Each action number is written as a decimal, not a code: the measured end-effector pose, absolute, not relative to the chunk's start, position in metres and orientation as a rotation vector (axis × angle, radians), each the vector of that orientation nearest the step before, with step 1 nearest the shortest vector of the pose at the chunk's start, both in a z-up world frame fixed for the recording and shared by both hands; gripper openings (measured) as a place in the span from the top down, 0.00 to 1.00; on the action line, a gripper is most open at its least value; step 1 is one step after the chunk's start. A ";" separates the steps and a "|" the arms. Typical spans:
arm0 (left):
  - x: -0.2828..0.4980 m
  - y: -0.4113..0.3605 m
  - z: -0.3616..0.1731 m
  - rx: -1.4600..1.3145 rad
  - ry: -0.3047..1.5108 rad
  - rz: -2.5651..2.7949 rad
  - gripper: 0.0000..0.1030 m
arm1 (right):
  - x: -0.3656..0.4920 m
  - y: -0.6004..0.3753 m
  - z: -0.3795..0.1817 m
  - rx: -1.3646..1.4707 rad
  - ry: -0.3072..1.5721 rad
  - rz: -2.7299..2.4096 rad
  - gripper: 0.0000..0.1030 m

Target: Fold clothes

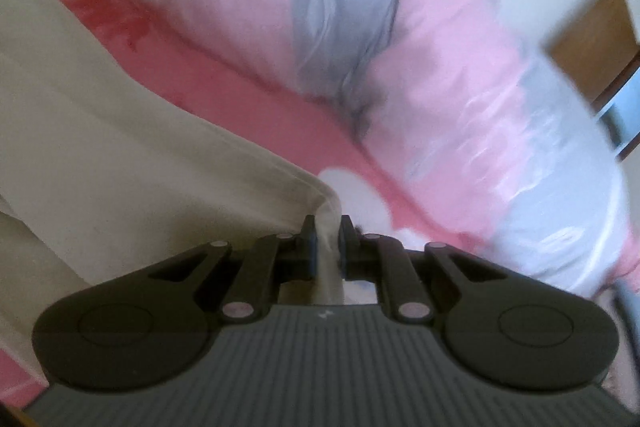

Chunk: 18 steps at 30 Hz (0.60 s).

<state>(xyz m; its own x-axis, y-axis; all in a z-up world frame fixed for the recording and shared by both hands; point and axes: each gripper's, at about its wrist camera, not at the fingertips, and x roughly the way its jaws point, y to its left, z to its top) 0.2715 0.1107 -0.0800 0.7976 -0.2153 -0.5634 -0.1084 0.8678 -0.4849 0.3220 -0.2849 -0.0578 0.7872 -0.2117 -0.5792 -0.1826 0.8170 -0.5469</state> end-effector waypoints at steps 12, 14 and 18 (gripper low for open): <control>0.272 0.110 -0.080 -0.528 0.654 -0.062 0.49 | 0.348 -0.312 -0.091 -0.383 0.805 0.000 0.82; 0.271 0.110 -0.080 -0.529 0.654 -0.062 0.49 | 0.349 -0.322 -0.085 -0.323 0.818 -0.014 0.68; 0.271 0.109 -0.080 -0.532 0.654 -0.061 0.49 | 0.345 -0.349 -0.069 -0.129 0.834 -0.058 0.50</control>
